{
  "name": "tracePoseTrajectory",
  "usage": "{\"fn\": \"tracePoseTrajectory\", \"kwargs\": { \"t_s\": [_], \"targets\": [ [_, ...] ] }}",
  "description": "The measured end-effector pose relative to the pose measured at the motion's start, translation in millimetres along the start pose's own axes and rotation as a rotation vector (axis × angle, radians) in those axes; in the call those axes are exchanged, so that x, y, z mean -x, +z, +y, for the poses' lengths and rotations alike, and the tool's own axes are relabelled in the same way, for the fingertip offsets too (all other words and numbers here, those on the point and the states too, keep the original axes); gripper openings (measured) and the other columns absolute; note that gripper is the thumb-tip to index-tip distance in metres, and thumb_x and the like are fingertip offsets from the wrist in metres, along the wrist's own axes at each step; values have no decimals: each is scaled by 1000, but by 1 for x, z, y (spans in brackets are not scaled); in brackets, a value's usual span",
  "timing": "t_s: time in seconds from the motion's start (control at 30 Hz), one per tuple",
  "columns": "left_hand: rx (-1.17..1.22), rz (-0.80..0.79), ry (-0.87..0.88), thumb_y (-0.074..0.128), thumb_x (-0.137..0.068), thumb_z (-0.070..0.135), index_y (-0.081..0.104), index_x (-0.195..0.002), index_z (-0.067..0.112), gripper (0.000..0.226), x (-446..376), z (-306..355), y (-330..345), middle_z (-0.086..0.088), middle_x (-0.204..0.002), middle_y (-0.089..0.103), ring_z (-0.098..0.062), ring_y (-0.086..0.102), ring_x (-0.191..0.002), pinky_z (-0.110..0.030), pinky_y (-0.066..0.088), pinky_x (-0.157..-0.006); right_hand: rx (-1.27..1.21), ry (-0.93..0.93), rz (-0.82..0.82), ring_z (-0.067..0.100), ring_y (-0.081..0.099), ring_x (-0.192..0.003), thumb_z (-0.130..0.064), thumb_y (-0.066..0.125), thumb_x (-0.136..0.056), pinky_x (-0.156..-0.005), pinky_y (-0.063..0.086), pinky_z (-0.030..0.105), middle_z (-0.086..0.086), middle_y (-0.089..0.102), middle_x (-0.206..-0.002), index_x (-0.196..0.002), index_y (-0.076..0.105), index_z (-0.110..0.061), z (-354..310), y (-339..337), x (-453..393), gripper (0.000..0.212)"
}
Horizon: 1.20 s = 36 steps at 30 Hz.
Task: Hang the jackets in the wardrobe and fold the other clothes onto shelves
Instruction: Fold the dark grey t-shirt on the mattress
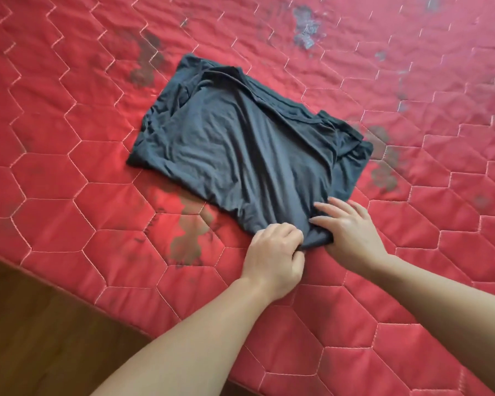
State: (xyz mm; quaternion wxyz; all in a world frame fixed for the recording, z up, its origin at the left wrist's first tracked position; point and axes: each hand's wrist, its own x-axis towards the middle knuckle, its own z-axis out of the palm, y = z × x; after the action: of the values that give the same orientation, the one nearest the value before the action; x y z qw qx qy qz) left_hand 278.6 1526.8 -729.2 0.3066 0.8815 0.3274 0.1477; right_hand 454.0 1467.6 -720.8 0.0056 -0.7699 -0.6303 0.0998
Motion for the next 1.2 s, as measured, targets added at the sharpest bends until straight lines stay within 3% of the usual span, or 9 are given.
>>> {"fn": "tracePoseTrajectory", "kwargs": {
  "t_s": [0.1, 0.2, 0.3, 0.43, 0.63, 0.8, 0.9, 1.03, 1.2],
  "targets": [
    [-74, -7, -81, 69, -65, 31, 56, -96, 23, 35, -1, 11, 6, 9, -94, 61, -20, 59, -90, -36, 46, -76, -97, -92, 14, 19, 67, -78, -28, 42, -61, -88, 45, 41, -6, 67, -70, -73, 66, -23, -3, -10, -5, 27],
    [-62, -5, -189, 69, -70, 31, 60, -108, 26, 39, -3, 19, 2, 7, -94, 68, -22, 63, -91, -37, 44, -78, -220, -241, -7, 24, 55, -55, -33, 45, -64, -57, 36, 30, -4, 54, -56, -61, 54, -18, -3, -16, -1, 17],
    [3, 15, -253, 53, -78, 29, 69, -108, 28, 34, -7, 23, -5, -3, -90, 73, -30, 65, -89, -37, 44, -78, -173, -281, 44, 22, 61, -93, -40, 56, -62, -75, 46, 35, -4, 63, -101, -97, 57, -23, 14, -11, -2, 39],
    [244, 81, -237, 50, -78, 27, 61, -106, 35, 32, -9, 26, -23, 7, -96, 73, -22, 67, -89, -38, 52, -76, -84, -306, 5, 22, 34, -141, -49, 56, -65, -111, 27, 47, -6, 41, -151, -143, 42, -28, 27, -10, -15, 83],
    [301, 262, -201, 47, -83, 31, 54, -106, 34, 25, -13, 25, -43, 6, -77, 64, -16, 58, -63, -28, 44, -59, 7, -59, -7, 25, 36, -141, -7, 66, -75, -113, 18, 53, -5, 54, -141, -117, 69, -26, 57, -32, -72, 46],
    [320, 369, -338, 49, -83, 21, 61, -104, 31, 26, -7, 8, -50, 3, -56, 56, -9, 49, -51, -18, 39, -54, -40, -140, -104, 27, 61, -109, -15, 39, -71, -99, 32, 40, -2, 68, -103, -98, 65, -21, 75, -52, -81, 37],
    [472, 479, -414, 52, -90, 18, 65, -100, 21, 17, -11, 4, -59, 16, -75, 63, 8, 55, -70, -13, 43, -70, -35, -169, -129, 34, 59, -84, -10, 48, -78, -80, 34, 35, 7, 66, -80, -85, 56, -18, 70, -62, -75, 14],
    [473, 561, -578, 54, -97, 19, 58, -84, 15, 14, -15, -8, -72, 13, -69, 57, 10, 50, -66, -11, 38, -66, -179, -135, -214, 39, 54, -76, -6, 51, -83, -61, 33, 37, 13, 61, -75, -80, 51, -15, 47, -71, -74, 9],
    [455, 612, -687, 53, -98, 20, 52, -72, 22, 26, -11, -32, -100, 9, -68, 56, 6, 47, -61, -22, 38, -65, -283, -67, -441, 25, 52, -73, -12, 49, -89, -65, 39, 35, 1, 55, -70, -73, 54, -15, 13, -97, -99, 16]
  ]
}}
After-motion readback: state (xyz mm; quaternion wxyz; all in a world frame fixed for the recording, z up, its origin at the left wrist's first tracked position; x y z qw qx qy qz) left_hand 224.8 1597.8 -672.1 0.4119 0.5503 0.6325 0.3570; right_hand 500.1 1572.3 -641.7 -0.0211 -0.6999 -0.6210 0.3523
